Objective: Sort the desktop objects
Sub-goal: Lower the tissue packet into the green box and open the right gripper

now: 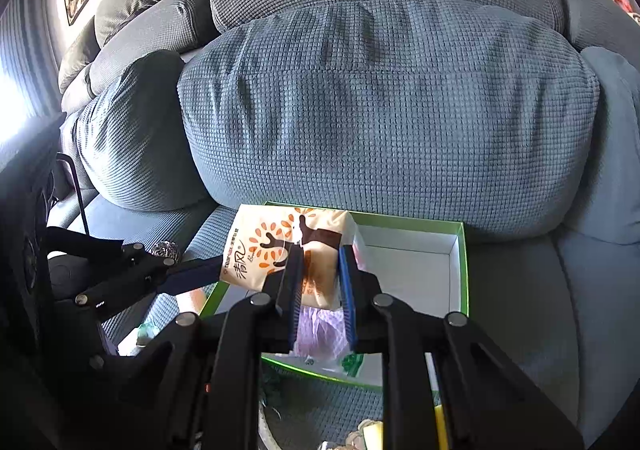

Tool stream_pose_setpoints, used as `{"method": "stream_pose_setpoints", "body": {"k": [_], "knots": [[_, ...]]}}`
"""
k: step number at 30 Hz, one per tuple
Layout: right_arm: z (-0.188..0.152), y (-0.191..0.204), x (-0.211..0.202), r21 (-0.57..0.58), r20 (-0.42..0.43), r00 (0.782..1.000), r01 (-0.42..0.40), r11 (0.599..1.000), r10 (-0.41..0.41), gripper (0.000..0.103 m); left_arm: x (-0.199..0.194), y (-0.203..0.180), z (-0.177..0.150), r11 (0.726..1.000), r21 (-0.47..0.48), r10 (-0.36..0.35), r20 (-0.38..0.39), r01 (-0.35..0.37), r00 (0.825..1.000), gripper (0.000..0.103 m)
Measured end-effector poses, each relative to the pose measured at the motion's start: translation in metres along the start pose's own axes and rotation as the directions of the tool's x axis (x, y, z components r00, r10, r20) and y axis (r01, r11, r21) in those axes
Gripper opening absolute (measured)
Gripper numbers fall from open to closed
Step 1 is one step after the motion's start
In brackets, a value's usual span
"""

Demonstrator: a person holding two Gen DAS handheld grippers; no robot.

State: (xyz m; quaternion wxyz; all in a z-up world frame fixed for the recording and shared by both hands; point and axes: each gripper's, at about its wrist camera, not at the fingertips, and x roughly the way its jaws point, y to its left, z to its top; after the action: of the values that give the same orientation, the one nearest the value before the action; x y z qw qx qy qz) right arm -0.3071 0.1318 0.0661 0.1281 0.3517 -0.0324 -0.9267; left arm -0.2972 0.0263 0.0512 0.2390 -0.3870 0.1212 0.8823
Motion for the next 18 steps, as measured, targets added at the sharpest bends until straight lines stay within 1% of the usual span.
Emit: {"method": "stream_pose_setpoints", "body": {"k": [5, 18], "knots": [[0.007, 0.003, 0.006, -0.012, -0.001, 1.0, 0.001, 1.0, -0.001, 0.017, 0.002, 0.007, 0.007, 1.0, 0.006, 0.01, 0.001, -0.01, 1.0, 0.041], [0.024, 0.0, 0.024, -0.024, 0.0, 1.0, 0.011, 1.0, -0.011, 0.017, 0.016, 0.022, 0.025, 1.0, 0.006, 0.002, 0.005, -0.002, 1.0, 0.041]]}}
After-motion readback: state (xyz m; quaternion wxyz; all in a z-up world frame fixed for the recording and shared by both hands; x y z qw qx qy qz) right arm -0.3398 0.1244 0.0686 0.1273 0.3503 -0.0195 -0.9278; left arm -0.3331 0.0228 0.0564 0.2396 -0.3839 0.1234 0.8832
